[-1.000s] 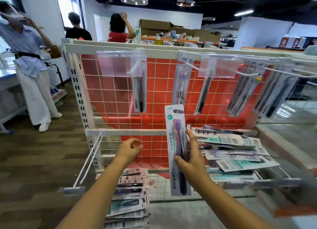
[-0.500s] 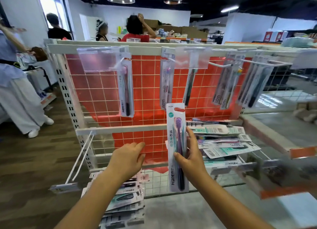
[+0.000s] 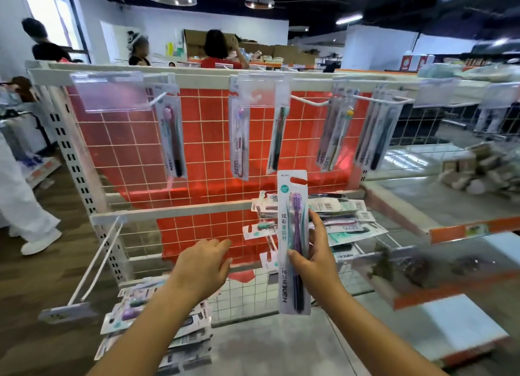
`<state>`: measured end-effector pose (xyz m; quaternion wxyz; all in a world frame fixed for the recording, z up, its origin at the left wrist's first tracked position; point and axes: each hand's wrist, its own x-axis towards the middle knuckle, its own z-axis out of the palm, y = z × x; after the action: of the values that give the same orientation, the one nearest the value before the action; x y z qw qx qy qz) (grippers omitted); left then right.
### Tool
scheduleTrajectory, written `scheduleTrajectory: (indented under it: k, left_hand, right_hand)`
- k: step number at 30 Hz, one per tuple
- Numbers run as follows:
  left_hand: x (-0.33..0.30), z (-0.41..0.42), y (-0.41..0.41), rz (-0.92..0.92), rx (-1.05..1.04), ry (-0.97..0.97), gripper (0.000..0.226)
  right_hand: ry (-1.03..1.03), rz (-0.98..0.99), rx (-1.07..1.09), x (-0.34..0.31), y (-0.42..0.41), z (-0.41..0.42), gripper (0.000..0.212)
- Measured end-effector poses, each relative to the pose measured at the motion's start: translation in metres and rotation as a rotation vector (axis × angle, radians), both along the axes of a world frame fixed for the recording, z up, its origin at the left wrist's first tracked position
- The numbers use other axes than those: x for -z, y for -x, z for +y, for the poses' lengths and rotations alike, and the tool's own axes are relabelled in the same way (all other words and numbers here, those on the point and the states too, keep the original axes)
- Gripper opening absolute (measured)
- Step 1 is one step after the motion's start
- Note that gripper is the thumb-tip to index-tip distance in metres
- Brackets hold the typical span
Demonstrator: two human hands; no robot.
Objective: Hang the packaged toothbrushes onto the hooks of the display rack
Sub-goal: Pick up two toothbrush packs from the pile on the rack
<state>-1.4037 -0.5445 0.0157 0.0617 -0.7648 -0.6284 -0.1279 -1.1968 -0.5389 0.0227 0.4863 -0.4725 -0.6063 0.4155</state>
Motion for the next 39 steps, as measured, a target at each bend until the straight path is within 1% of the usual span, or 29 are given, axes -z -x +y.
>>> scheduleTrajectory:
  k: [6, 12, 15, 18, 21, 25, 32, 39]
  left_hand:
    - [-0.001, -0.002, -0.04, -0.02, -0.037, -0.014, 0.044]
    - [0.003, -0.006, -0.103, -0.04, -0.061, 0.038, 0.043]
    - [0.013, -0.01, -0.133, -0.067, -0.053, 0.062, 0.042]
    - [0.025, -0.017, -0.163, -0.084, -0.05, 0.094, 0.04]
    - [0.039, -0.024, -0.19, -0.106, -0.049, 0.145, 0.043]
    - [0.055, -0.032, -0.222, -0.079, -0.079, 0.198, 0.044]
    - [0.078, -0.039, -0.265, -0.073, -0.104, 0.283, 0.043]
    - [0.099, -0.042, -0.284, -0.092, -0.13, 0.349, 0.044]
  right_hand:
    - [0.0, 0.008, -0.013, 0.001, -0.041, 0.005, 0.077]
    - [0.035, -0.025, -0.017, 0.004, -0.103, 0.0, 0.075]
    - [0.048, -0.018, 0.017, 0.012, -0.138, -0.004, 0.078]
    - [0.086, -0.074, 0.035, 0.023, -0.171, -0.009, 0.08]
    - [0.11, -0.087, 0.037, 0.033, -0.2, -0.015, 0.081]
    - [0.135, -0.089, 0.041, 0.05, -0.231, -0.021, 0.081]
    - [0.187, -0.114, 0.024, 0.079, -0.273, -0.026, 0.079]
    - [0.314, -0.096, 0.037, 0.117, -0.288, -0.027, 0.077]
